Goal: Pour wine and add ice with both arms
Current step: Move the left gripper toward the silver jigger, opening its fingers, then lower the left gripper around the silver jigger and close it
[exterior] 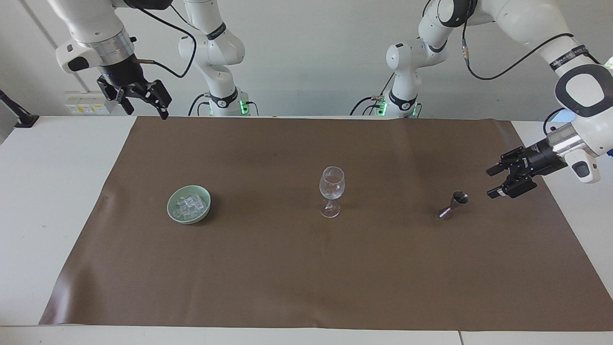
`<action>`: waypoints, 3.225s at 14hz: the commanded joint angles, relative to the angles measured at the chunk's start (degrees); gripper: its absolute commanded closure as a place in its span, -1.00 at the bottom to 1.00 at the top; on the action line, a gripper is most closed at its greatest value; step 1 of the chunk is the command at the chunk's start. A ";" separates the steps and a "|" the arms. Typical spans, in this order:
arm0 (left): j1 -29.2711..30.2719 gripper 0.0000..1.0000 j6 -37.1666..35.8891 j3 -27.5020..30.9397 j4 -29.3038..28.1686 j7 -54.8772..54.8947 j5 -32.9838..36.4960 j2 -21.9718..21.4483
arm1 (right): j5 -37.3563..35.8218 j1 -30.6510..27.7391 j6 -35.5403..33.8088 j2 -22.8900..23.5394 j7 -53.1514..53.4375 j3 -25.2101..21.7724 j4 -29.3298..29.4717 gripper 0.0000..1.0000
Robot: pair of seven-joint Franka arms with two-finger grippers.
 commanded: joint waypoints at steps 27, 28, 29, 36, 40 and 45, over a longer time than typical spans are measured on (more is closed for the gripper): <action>13.33 -1.00 9.42 -0.61 -29.15 6.64 -26.93 3.59 | 0.37 0.06 -0.20 -0.99 -1.20 -0.21 -0.80 -1.00; 13.94 -1.00 9.95 -0.61 -30.83 9.03 -28.24 3.32 | 0.37 0.06 -0.20 -0.99 -1.20 -0.21 -0.80 -1.00; 13.78 -1.00 10.04 -0.61 -31.54 9.32 -29.13 3.14 | 0.37 0.06 -0.20 -0.99 -1.20 -0.21 -0.80 -1.00; 12.28 -1.00 12.15 -0.70 -35.59 10.02 -37.39 2.00 | 0.37 0.06 -0.20 -0.99 -1.20 -0.21 -0.80 -1.00; 10.44 -1.00 13.29 -0.79 -35.86 11.42 -40.29 2.00 | 0.37 0.06 -0.20 -0.99 -1.20 -0.21 -0.80 -1.00; 9.30 -1.00 15.13 -0.79 -37.08 11.69 -43.10 2.18 | 0.37 0.06 -0.20 -0.99 -1.20 -0.21 -0.80 -1.00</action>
